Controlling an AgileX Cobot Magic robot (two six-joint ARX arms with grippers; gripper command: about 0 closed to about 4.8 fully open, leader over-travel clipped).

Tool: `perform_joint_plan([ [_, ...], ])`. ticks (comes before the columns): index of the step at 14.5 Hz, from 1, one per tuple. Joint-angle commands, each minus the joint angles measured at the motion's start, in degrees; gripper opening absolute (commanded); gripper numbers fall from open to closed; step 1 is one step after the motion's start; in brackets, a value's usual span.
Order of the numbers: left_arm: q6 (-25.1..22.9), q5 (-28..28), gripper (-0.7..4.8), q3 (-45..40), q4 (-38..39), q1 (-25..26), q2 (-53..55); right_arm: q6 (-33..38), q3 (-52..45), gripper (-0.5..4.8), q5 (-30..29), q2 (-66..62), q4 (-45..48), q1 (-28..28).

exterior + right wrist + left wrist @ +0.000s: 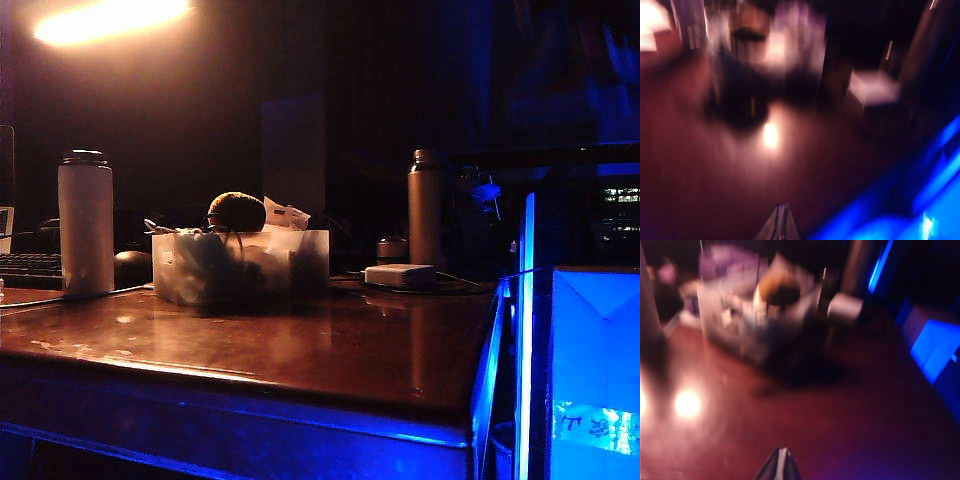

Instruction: Pick up the kiwi and place it into the translucent box.

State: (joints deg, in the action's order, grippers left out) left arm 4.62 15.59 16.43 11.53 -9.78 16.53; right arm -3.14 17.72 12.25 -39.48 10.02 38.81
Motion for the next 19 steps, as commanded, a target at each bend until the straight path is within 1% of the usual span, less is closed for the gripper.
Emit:
perform_joint_plan([
  [1,-2.1,-1.5,-0.04,-4.1,-2.5,0.0,0.0,0.7,-4.4,-0.01,0.3,0.1,1.2,0.0],
  [4,-3.9,-2.7,-0.04,-8.6,-5.0,0.0,-0.1,3.2,-6.7,-0.01,0.3,0.1,0.3,0.0],
  [7,-4.0,-4.9,-0.04,-11.3,-4.8,0.0,-0.1,3.4,-7.5,-0.01,0.9,0.2,-0.4,0.0],
  [16,-3.6,-4.9,-0.03,-11.3,-4.6,0.0,-0.1,3.4,-7.5,-0.01,0.9,0.3,-0.6,0.0],
  [19,-3.6,-4.9,-0.03,-11.3,-4.0,0.0,-0.9,3.3,-8.6,-0.01,0.9,5.8,-1.8,0.0],
])
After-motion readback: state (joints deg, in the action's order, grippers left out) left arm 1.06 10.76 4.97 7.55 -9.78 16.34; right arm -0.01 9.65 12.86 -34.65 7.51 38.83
